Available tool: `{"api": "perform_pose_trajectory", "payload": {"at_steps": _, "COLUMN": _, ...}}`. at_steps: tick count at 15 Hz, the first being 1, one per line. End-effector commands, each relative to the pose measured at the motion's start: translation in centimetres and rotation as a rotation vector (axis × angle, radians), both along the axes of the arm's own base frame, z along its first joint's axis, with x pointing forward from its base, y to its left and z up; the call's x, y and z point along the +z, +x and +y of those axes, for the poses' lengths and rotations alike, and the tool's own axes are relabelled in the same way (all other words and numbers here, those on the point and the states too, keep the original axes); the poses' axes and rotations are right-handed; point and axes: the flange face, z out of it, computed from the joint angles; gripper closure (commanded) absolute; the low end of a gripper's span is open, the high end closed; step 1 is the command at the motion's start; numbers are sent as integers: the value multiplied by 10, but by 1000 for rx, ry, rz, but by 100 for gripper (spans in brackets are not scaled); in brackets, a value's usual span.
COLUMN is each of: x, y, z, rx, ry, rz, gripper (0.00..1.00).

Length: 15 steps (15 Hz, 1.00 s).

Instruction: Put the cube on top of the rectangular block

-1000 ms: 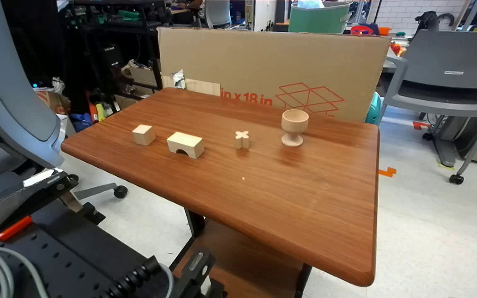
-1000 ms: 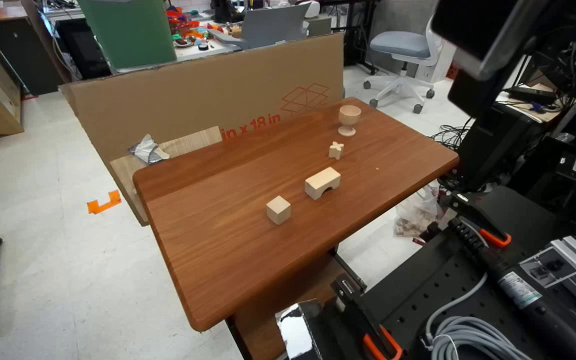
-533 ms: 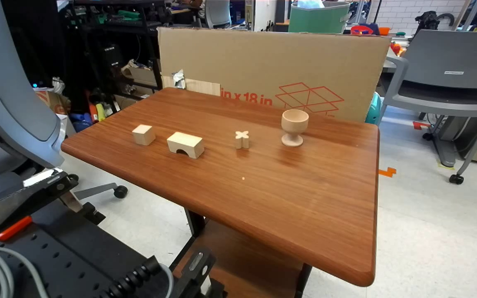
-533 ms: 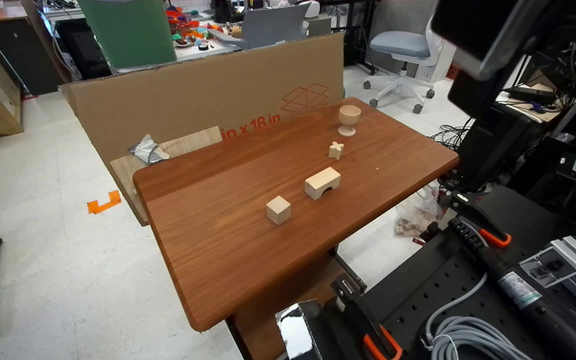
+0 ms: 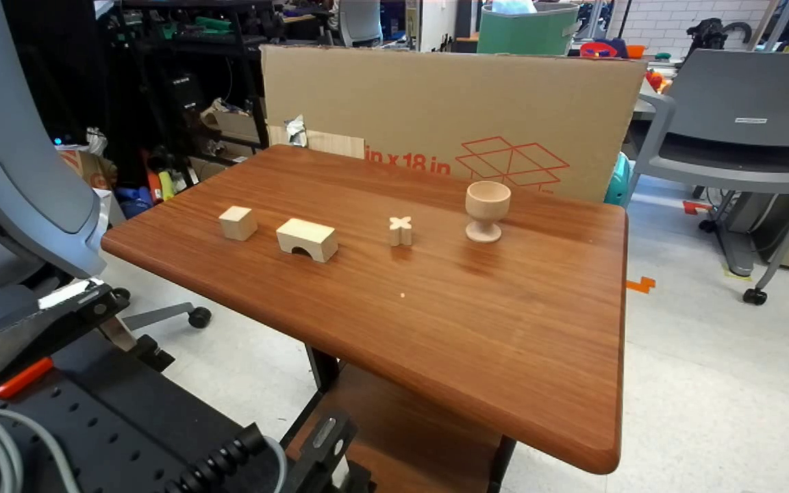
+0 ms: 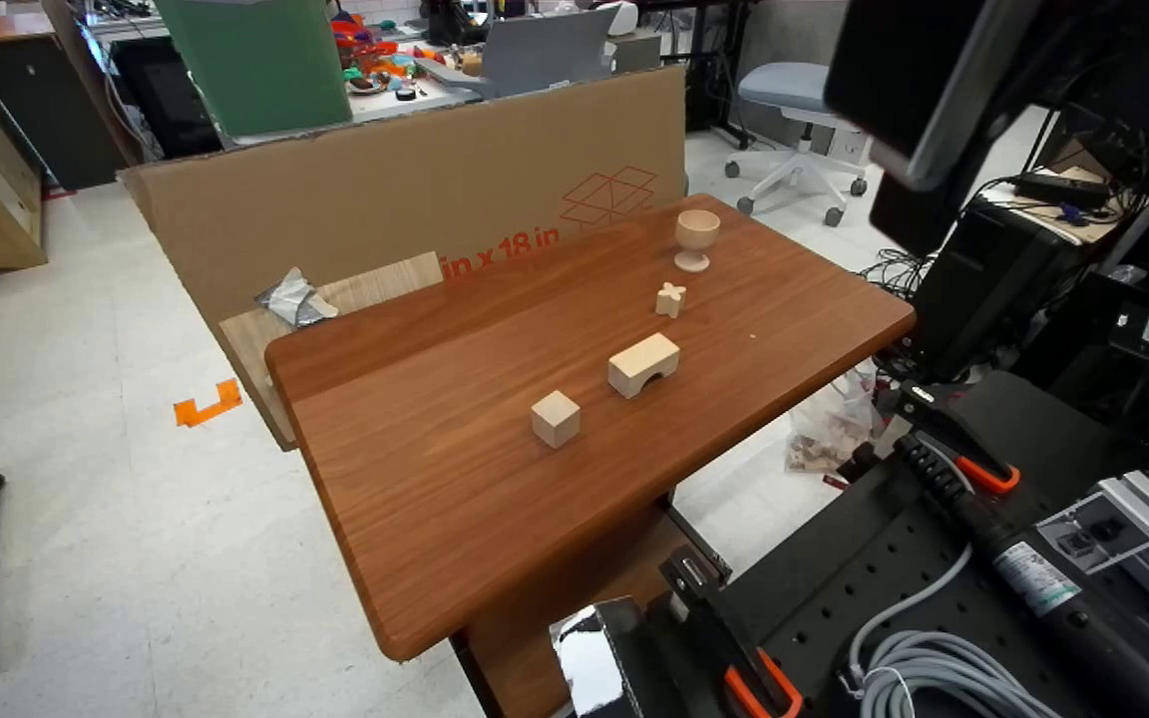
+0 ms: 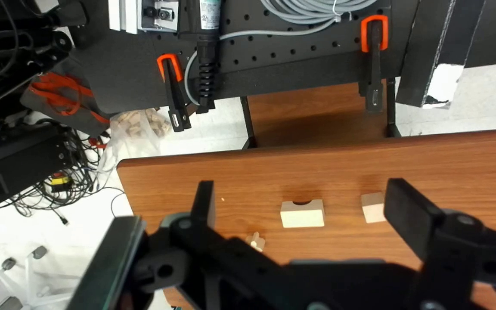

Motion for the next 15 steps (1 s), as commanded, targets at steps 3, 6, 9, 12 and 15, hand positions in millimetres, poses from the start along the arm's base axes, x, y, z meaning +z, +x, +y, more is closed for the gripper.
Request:
{"api": "perform_pose_trajectory", "payload": {"at_steps": 3, "x": -48, "y": 70, "z": -28, "rx": -44, "ry": 46, "rz": 168, "gripper": 0}}
{"api": "perform_pose_trajectory", "payload": {"at_steps": 6, "x": -81, "y": 102, "z": -45, "rx": -105, "ry": 58, "rz": 242, "gripper": 0}}
{"api": "perform_pose_trajectory", "payload": {"at_steps": 9, "x": -114, "y": 131, "z": -47, "rx": -32, "ry": 98, "rz": 303, "gripper": 0}}
{"api": "perform_pose_trajectory", "payload": {"at_steps": 12, "x": -141, "y": 157, "z": -40, "rx": 118, "ry": 169, "rz": 287, "gripper": 0}}
{"api": "perform_pose_trajectory", "payload": {"at_steps": 15, "x": -166, "y": 170, "z": -21, "rx": 265, "ry": 198, "rz": 276, "gripper": 0}}
